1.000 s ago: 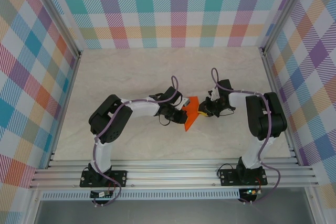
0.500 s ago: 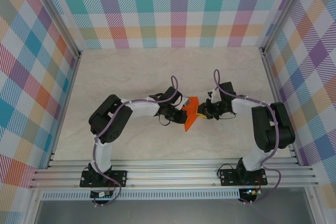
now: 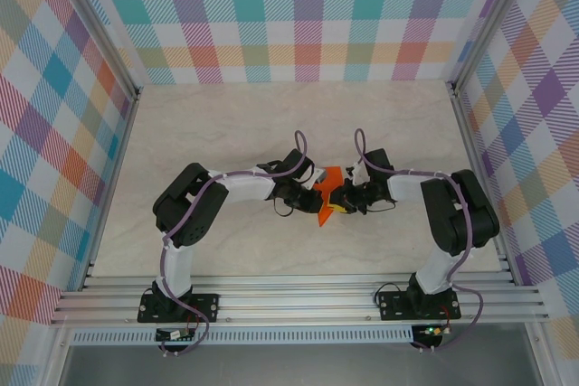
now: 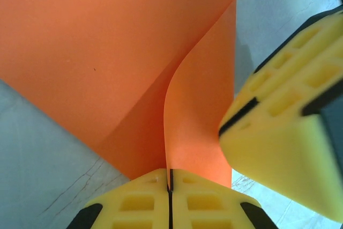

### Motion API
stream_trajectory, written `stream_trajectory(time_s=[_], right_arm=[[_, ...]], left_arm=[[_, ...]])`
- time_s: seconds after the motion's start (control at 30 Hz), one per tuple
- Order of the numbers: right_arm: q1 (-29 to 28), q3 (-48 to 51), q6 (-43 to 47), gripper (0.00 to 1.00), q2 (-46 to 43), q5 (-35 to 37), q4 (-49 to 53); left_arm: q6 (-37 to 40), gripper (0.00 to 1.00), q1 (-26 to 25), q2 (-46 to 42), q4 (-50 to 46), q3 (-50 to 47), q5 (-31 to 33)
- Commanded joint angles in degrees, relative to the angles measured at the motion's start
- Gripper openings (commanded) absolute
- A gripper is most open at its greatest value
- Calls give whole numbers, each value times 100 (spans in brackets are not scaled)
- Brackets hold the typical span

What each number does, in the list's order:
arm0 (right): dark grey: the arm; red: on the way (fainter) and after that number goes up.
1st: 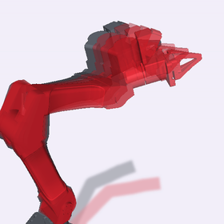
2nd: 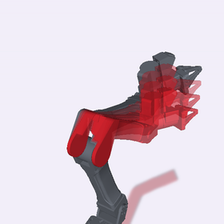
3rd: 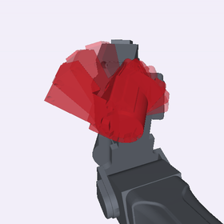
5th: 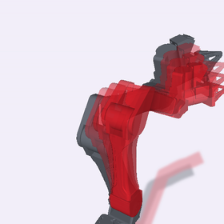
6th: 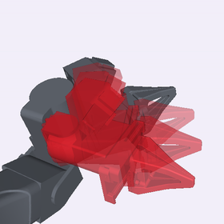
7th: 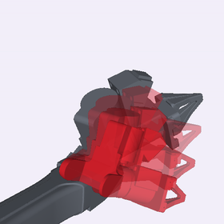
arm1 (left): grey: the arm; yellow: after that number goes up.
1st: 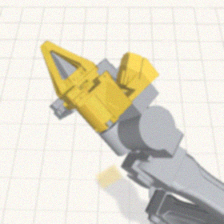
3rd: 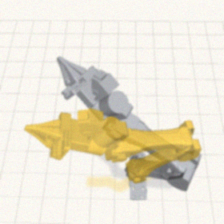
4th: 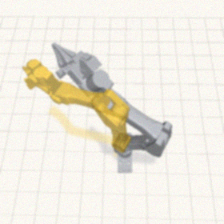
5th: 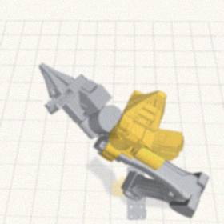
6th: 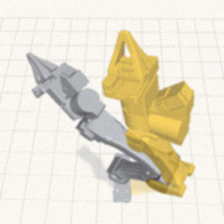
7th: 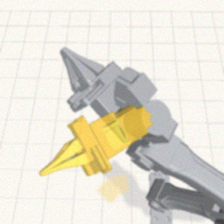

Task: Fold a paper plane with a square sheet of paper (pick it up from the middle)
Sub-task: Third fold the triangle at the center of the table.

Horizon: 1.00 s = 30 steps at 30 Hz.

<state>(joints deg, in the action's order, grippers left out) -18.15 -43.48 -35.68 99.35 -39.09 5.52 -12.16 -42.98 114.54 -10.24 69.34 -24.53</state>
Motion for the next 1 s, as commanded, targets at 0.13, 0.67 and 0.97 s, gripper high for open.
stream_trajectory(time_s=[0.13, 0.67, 0.97], right_arm=[[-13, 35, 85, 14, 299, 246, -17], [-318, 425, -315, 15, -234, -113, -489], [-360, 481, -324, 13, 24, 168, -550]], left_arm=[[39, 7, 73, 145, -384, -70, 195], [83, 5, 82, 146, -470, -43, 300], [86, 4, 76, 169, -481, -34, 352]])
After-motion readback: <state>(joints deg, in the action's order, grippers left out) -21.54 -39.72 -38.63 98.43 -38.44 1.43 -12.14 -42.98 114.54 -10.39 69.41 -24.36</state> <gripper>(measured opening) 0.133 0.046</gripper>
